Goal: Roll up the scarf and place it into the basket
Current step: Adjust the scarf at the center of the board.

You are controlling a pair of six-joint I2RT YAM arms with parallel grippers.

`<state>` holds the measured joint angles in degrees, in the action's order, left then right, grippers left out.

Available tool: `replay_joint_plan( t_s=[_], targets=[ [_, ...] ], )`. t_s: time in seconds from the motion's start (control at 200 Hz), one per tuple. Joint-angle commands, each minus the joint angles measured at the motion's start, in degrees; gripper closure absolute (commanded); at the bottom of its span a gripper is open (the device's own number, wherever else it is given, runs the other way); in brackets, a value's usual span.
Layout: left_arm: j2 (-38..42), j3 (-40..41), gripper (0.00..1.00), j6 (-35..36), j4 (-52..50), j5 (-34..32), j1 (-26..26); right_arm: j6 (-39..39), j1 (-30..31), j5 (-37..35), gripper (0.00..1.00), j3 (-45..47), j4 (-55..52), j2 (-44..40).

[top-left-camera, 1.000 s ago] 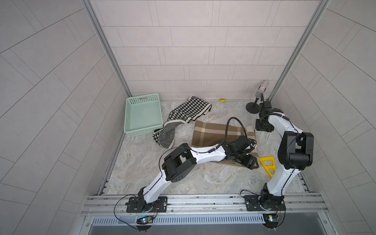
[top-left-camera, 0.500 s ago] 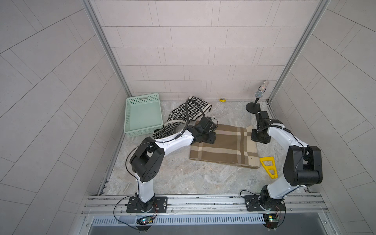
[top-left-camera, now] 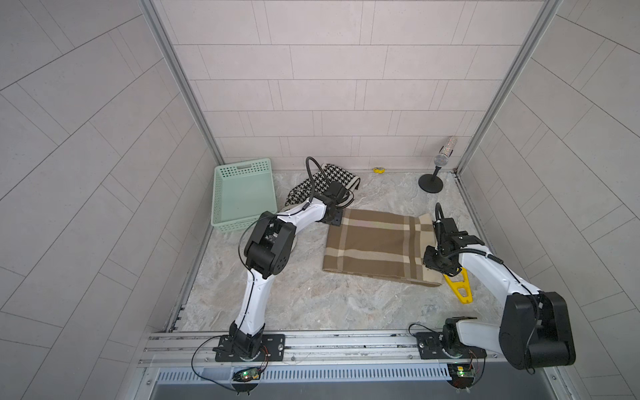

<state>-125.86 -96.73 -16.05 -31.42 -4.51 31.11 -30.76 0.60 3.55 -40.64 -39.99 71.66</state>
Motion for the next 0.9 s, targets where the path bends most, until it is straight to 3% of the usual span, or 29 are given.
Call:
replay_joint_plan(
  t_s=[0.0,0.065,0.14,0.235,0.265,0.275,0.42,0.631,0.841,0.896],
  targets=[
    [-2.9,-3.7,0.35,1.4,-2.9,3.2,-0.1,-4.0,0.0,0.3,0.69,1.9,1.3,-0.3],
    [-4.3,-4.7,0.36,1.1,-2.8,5.3,-0.5,-4.9,0.0,0.0,0.70,3.0,1.7,0.4],
    [-5.2,-4.8,0.44,0.4,-2.0,8.2,-1.1,-5.9,-0.1,-0.5,0.70,4.4,2.8,1.6],
    [-4.9,-2.6,0.79,-1.2,-1.0,9.3,-1.8,-6.1,-0.2,-0.9,0.70,4.6,3.8,4.7],
    [-4.2,-1.2,0.98,-2.1,-0.7,9.3,-2.2,-5.9,-0.4,-1.2,0.70,4.2,3.8,5.9],
    [-3.9,-0.6,1.00,-2.2,-0.4,9.3,-2.4,-5.8,-0.5,-1.1,0.71,4.1,4.0,6.4],
    [5.0,12.3,1.00,-7.6,5.5,8.6,-5.7,-3.4,-2.7,-2.5,0.73,-0.5,4.9,14.0],
    [21.1,30.9,1.00,-15.5,9.8,0.2,-7.6,1.6,-3.2,-2.8,0.72,-15.2,5.1,25.9],
    [30.1,50.3,1.00,-29.1,22.0,9.0,-7.6,7.3,-2.0,-1.3,0.68,-32.3,3.7,38.5],
    [31.7,54.4,0.88,-31.9,26.4,12.5,-7.4,9.1,-1.8,-1.8,0.67,-36.4,2.6,40.7]
  ],
)
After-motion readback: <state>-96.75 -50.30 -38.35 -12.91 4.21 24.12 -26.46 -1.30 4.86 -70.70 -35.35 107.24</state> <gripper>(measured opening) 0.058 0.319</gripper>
